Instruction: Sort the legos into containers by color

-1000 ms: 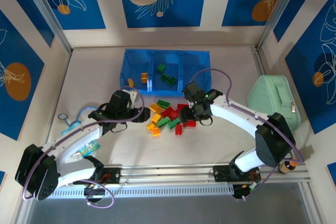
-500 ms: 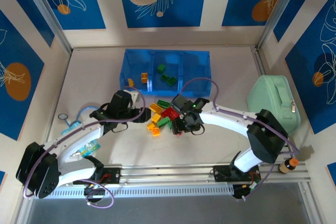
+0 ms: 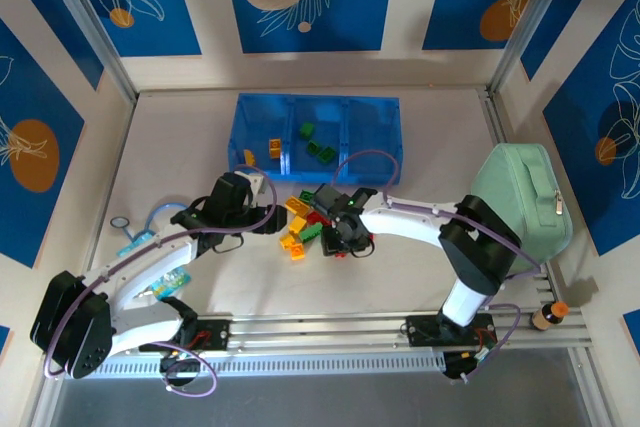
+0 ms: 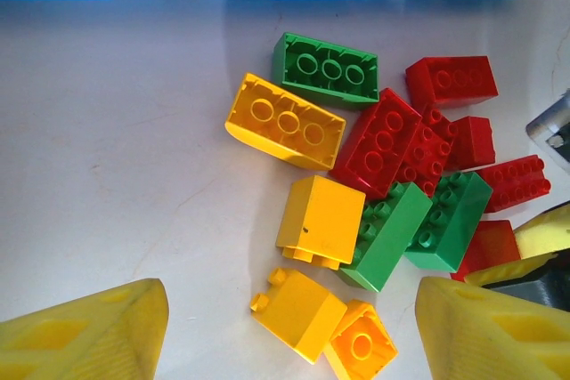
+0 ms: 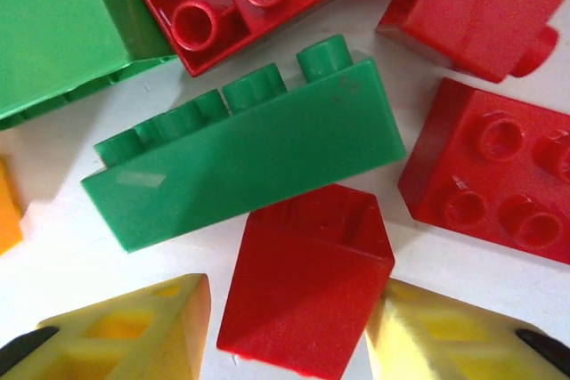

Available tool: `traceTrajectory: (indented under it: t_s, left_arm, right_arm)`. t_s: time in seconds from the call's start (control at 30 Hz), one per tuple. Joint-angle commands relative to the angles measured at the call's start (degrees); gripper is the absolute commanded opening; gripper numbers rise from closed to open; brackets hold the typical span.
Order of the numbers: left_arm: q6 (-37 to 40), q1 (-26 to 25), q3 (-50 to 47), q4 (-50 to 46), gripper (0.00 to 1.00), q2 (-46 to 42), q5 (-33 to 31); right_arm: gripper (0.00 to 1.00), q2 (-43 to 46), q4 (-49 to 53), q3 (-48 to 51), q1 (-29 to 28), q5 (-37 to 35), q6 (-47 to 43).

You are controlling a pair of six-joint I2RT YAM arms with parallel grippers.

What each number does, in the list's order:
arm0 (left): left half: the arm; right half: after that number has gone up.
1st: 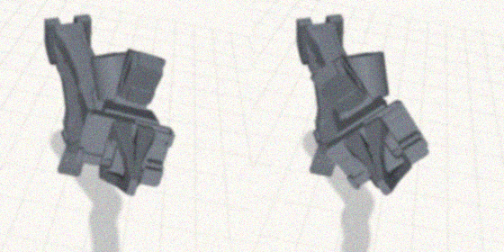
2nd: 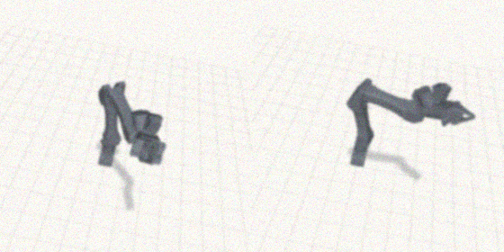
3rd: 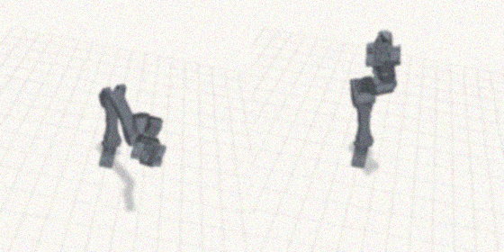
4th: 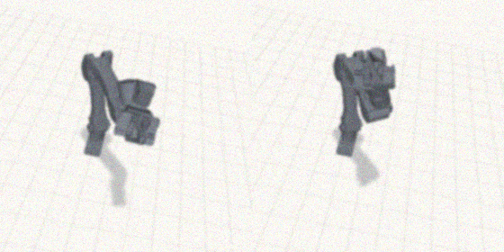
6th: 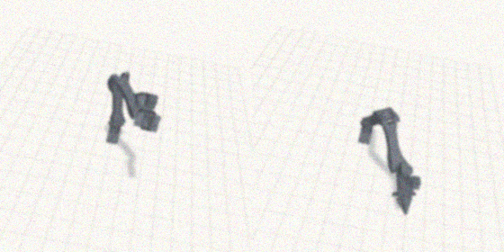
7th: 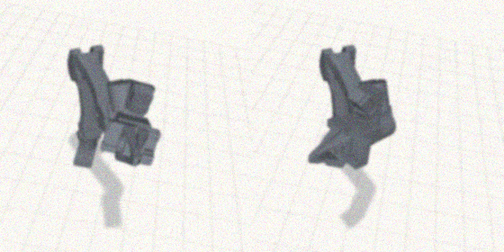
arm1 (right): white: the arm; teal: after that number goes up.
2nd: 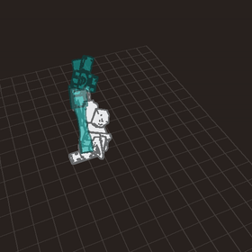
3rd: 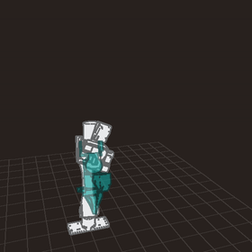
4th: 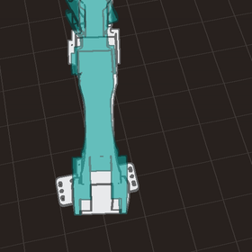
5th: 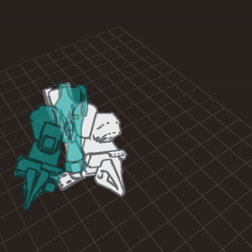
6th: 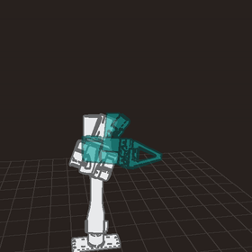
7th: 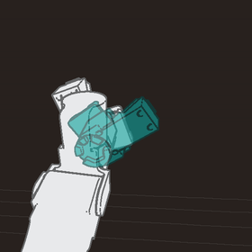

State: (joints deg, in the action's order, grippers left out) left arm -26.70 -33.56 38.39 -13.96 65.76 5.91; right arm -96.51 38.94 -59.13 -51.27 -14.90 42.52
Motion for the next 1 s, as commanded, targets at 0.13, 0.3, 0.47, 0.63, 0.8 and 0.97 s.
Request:
traceTrajectory:
  t_s: [0.13,0.3,0.47,0.63,0.8,0.97]
  left_arm:
    - [0.2,-0.5,-0.2,-0.8,0.74,-1.4,-1.3]
    - [1.0,-0.5,0.6,-0.9,0.74,-1.2,-0.7]
    - [2.2,-1.3,1.6,-1.8,0.74,-0.8,-0.8]
    - [2.8,-3.3,1.8,-2.3,0.74,-0.8,-1.8]
    - [3.3,-5.0,1.7,-4.0,0.74,-1.9,-3.7]
    - [2.9,-5.1,1.2,-5.0,0.74,-4.6,-4.1]
  right_arm:
    - [0.34,-0.3,2.8,-1.5,-1.0,-2.9,1.2]
    - [0.32,4.9,6.7,-3.0,-1.9,-6.9,1.5]
    - [0.32,10.3,8.3,-5.6,2.5,-8.9,-2.1]
    - [0.32,11.3,6.4,-9.9,12.4,-6.5,-9.0]
    - [0.32,6.4,4.3,-17.3,22.4,-2.3,-14.6]
    - [0.32,-5.3,5.9,-28.6,28.6,0.5,-17.9]
